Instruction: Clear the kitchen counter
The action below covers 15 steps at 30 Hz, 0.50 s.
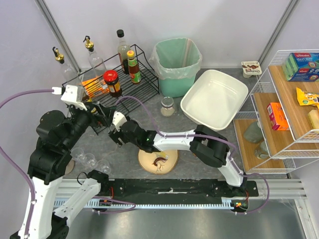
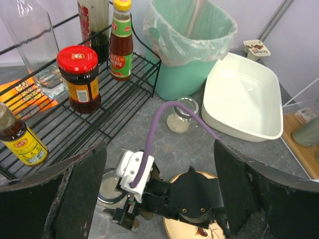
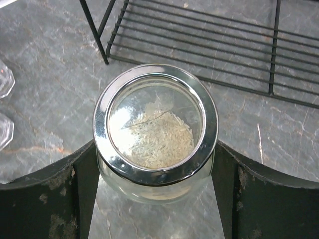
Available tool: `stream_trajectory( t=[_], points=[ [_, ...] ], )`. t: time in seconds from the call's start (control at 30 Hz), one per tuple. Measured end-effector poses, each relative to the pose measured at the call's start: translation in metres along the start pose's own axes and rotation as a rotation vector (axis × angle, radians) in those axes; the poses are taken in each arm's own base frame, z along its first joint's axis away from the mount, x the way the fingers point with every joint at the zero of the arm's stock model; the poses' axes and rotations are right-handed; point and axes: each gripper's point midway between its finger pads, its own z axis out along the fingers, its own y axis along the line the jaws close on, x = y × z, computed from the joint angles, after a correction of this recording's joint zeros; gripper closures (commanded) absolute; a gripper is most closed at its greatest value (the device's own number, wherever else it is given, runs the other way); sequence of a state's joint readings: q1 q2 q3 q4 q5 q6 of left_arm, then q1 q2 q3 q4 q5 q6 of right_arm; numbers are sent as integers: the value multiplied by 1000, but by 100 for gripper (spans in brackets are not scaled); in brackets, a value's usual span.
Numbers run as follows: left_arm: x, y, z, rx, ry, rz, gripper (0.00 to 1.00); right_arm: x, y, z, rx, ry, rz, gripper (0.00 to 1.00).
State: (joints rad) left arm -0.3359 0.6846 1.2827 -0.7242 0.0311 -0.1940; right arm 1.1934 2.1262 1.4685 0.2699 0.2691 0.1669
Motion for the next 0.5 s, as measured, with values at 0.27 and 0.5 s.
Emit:
stream_trajectory(
  t=[0.27, 0.5],
  points=[
    [-18, -3, -12, 4, -57, 0, 8, -5, -5, 23, 55, -21, 8, 64],
    [-19, -3, -16, 6, -65, -1, 8, -5, -16, 35, 97, -28, 7, 65]
  ],
)
